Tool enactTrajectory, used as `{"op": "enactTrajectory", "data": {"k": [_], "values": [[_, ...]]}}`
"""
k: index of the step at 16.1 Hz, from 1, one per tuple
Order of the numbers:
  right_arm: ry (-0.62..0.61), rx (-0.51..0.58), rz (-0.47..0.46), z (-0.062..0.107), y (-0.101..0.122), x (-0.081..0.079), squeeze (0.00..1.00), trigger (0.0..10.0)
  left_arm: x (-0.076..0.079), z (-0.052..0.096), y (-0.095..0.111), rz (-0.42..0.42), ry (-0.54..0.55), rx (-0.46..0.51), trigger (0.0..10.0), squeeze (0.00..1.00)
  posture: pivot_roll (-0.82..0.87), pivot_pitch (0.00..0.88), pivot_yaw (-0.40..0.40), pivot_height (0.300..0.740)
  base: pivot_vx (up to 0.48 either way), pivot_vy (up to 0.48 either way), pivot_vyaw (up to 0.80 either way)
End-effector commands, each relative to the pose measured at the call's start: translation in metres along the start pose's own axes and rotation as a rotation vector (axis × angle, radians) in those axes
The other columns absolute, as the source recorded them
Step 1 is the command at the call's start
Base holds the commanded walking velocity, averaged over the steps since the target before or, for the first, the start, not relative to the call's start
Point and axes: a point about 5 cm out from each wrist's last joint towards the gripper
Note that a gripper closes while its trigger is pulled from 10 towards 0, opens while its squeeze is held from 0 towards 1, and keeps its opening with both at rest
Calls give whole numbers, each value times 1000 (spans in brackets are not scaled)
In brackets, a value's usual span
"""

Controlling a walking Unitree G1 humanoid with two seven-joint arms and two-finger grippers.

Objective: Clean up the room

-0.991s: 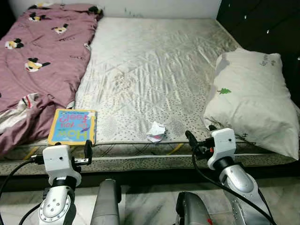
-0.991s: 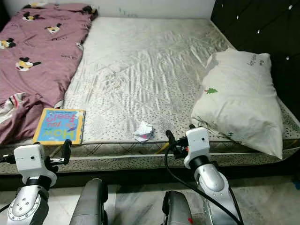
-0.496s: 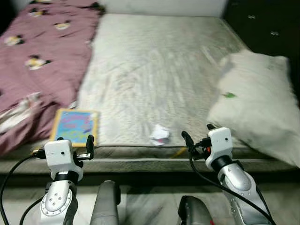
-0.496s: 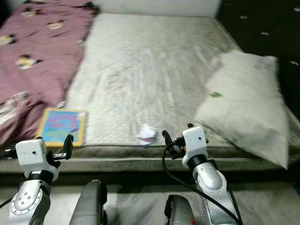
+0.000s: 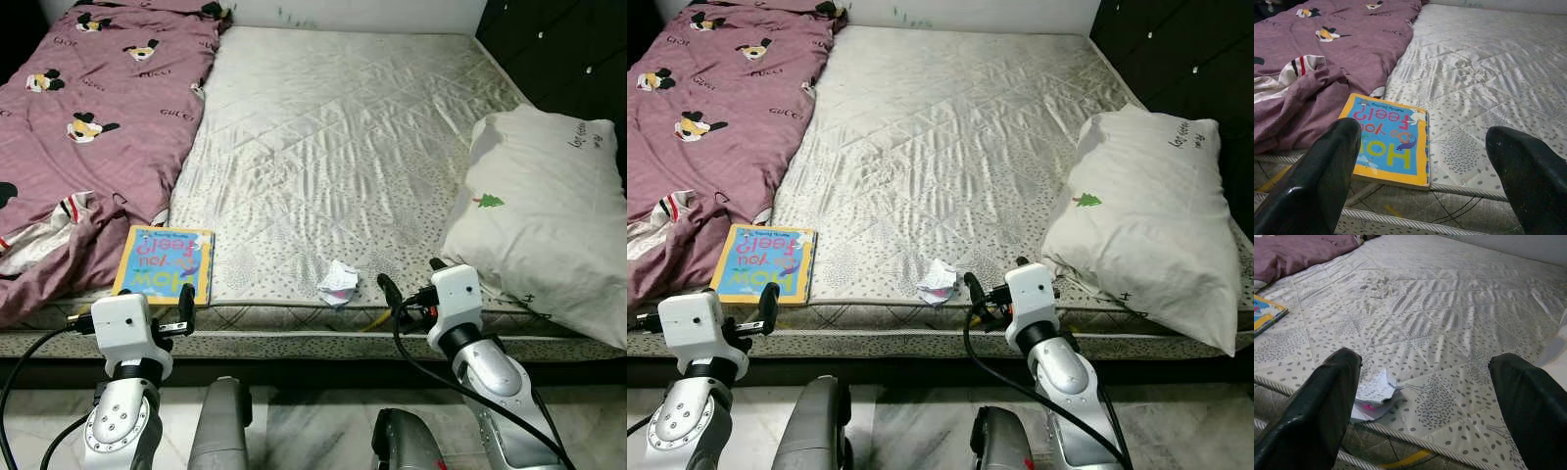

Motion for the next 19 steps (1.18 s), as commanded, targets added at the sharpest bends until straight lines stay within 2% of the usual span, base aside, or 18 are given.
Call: {"op": "enactTrajectory", "data": {"k": [1,5,11,15,19], "values": [[7,-18,9,1,-4,-1,0,10000,1,0,-1,6,-8,-4,10000,0,29,100,-36,610,0,0,0],[16,-13,10,1,-4,-1,0,10000,4,1,1,25,-46,6,10000,0,32,102,-38,610,0,0,492],[5,-17,-7,1,-5,-1,0,10000,5,0,0,27,-60,1,10000,0,31,104,-34,610,255,0,0],[11,-14,-13,1,-5,-1,0,10000,5,0,-1,24,-54,-5,10000,0,31,104,-34,575,0,0,0],[12,-16,-12,1,-6,-1,0,10000,5,0,-1,25,-53,-7,10000,0,30,106,-36,575,0,0,0]]}}
Point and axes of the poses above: a point about 5 cm out from each wrist's last joint towards the gripper, its own z axis pointing back from the gripper into the wrist, its own y axis along the axis of the wrist's last joint, x = y × z, and after that the axes turned 2 degrees about -z, right-handed
